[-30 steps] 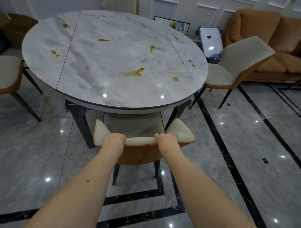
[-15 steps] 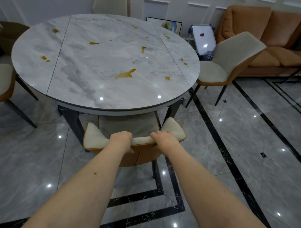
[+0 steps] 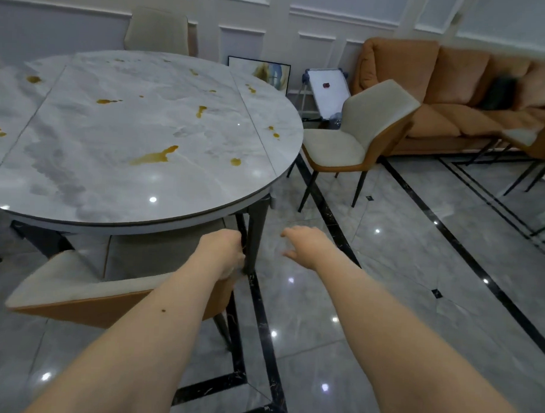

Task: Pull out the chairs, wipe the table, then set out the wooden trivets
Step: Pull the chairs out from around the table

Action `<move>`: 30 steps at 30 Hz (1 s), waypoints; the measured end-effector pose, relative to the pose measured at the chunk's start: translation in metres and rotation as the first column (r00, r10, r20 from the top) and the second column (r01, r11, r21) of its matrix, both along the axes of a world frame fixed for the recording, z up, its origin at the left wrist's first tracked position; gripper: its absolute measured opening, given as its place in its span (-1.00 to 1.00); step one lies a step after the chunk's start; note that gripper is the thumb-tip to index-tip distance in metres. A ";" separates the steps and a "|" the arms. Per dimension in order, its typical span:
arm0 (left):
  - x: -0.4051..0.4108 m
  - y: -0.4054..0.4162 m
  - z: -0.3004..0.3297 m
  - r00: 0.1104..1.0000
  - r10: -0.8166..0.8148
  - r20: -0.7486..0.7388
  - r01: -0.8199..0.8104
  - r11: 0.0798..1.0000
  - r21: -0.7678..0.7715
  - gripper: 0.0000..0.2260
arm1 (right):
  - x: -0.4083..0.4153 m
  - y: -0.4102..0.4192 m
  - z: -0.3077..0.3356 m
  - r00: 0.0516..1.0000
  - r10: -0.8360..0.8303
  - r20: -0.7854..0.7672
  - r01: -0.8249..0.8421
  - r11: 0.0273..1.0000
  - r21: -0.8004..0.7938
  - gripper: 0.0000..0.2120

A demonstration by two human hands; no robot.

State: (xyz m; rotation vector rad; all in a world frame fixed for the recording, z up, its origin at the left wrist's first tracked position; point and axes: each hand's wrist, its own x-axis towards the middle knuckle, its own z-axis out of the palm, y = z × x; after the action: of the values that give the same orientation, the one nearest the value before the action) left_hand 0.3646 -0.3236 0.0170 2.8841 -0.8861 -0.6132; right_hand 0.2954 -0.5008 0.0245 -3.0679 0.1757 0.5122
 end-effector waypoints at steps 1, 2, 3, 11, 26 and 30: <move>-0.005 -0.021 0.001 1.000 -0.013 0.007 0.013 1.000 -0.004 -0.69 | -0.006 -0.022 0.003 1.000 -0.031 -0.006 0.031 1.000 0.003 -0.53; -0.008 -0.037 0.000 1.000 -0.028 0.011 0.028 1.000 -0.001 -0.70 | -0.010 -0.038 0.006 0.998 -0.059 -0.016 0.059 0.998 0.015 -0.53; -0.011 -0.053 0.000 0.999 -0.041 0.009 0.041 0.999 0.005 -0.71 | -0.014 -0.053 0.008 0.996 -0.086 -0.029 0.087 0.996 0.028 -0.53; -0.008 -0.210 0.008 0.984 -0.171 0.049 0.171 0.985 0.007 -0.62 | -0.035 -0.186 0.018 0.973 -0.227 -0.033 0.229 0.972 0.046 -0.55; 0.134 -0.520 0.028 0.951 -0.298 0.088 0.303 0.952 -0.045 -0.75 | 0.084 -0.481 0.038 0.916 -0.402 0.019 0.400 0.914 0.067 -0.56; 0.174 -0.614 0.032 0.939 -0.331 0.092 0.334 0.943 -0.015 -0.70 | 0.114 -0.566 0.046 0.899 -0.437 0.040 0.434 0.899 0.065 -0.60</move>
State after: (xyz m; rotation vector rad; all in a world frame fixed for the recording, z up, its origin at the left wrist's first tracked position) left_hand 0.5384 -0.9372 0.0487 2.7720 -1.4014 -0.4890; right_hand 0.4094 -1.0668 0.0708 -2.8465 0.8091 0.3970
